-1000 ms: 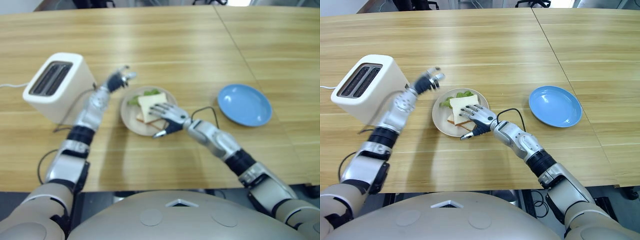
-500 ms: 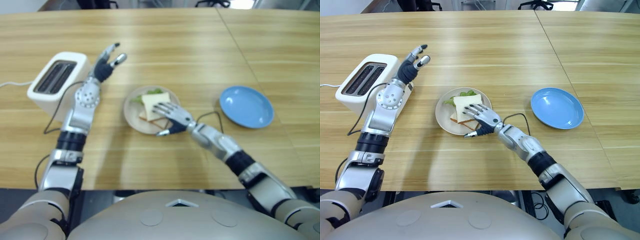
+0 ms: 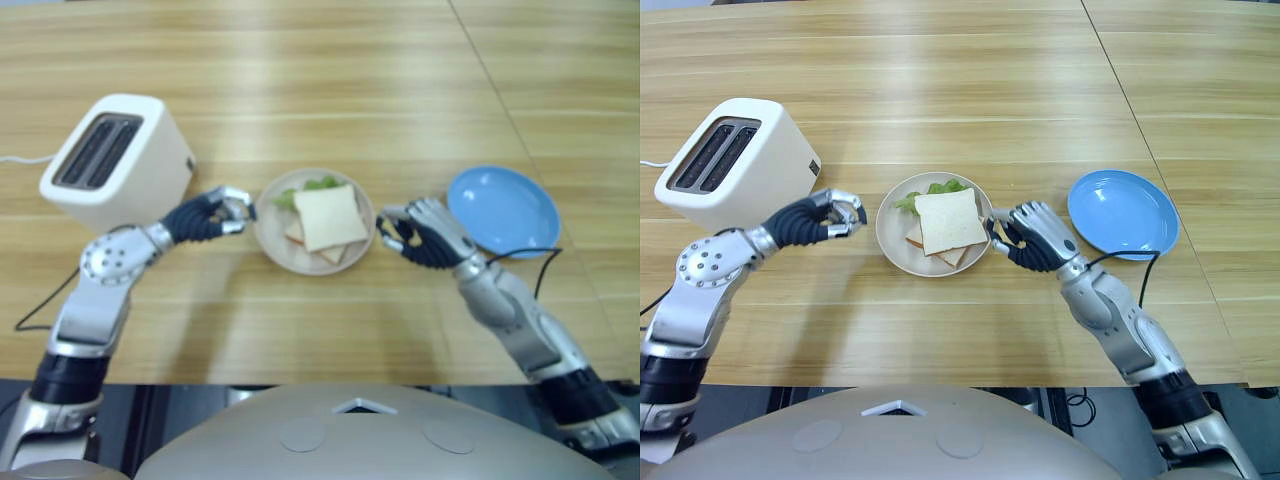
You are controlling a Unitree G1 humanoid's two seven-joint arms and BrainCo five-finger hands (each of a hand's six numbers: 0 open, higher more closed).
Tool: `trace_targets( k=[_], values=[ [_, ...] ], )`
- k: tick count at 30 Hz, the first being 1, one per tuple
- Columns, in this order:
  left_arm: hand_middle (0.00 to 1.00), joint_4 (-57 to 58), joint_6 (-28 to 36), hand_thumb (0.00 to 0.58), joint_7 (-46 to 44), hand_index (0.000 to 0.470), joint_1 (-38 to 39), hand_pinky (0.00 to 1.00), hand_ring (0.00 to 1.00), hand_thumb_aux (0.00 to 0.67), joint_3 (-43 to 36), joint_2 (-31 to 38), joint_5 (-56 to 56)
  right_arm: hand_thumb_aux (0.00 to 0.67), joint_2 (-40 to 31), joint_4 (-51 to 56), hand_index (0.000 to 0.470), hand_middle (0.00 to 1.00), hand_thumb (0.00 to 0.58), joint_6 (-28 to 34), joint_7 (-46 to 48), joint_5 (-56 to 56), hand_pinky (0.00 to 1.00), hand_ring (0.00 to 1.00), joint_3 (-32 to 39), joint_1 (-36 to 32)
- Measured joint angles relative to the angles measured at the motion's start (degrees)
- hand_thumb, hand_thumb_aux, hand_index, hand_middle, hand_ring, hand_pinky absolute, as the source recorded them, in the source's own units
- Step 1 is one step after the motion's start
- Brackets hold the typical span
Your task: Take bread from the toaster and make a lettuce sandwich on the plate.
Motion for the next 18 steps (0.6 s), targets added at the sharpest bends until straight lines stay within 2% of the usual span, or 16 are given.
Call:
trace_targets(
  k=[3,6,9,12,16,18],
  values=[
    [1.0,-2.6,0.7,0.58,-2.3,0.46,6.3,1.0,1.0,0.67,-4.8,3.9,4.3,0.67,-1.2,1.1,0.46,1.0,0.58,2.8,8.1,1.1,1.0,1.0,2.1,3.5],
    [1.0,-3.0,0.8,0.58,-3.1,0.46,7.0,1.0,1.0,0.67,-8.3,4.5,7.7,0.67,-0.5,2.9,0.46,1.0,0.58,4.1,13.6,1.2,1.0,1.0,5.1,3.5],
    [1.0,1.8,1.0,0.58,-2.5,0.46,3.8,1.0,1.0,0.67,-12.5,3.8,12.6,0.67,1.2,4.8,0.46,1.0,0.58,5.0,16.3,0.5,1.0,1.0,7.5,2.0],
    [1.0,10.0,0.6,0.58,-0.8,0.46,-0.7,1.0,1.0,0.67,-17.0,-0.9,16.5,0.67,2.6,6.5,0.46,1.0,0.58,6.2,16.8,-2.2,1.0,1.0,8.7,-1.3],
    [1.0,16.9,-1.5,0.58,2.9,0.447,-5.8,1.0,1.0,0.652,-18.7,-3.9,19.9,0.67,3.4,8.8,0.46,1.0,0.58,7.3,16.8,-4.5,1.0,1.0,9.5,-4.3],
    [1.0,21.8,-1.8,0.57,6.1,0.399,-9.2,1.0,1.0,0.581,-18.5,-6.4,21.8,0.67,5.1,11.7,0.46,1.0,0.58,7.0,16.7,-5.3,1.0,1.0,10.4,-7.3]
  ],
)
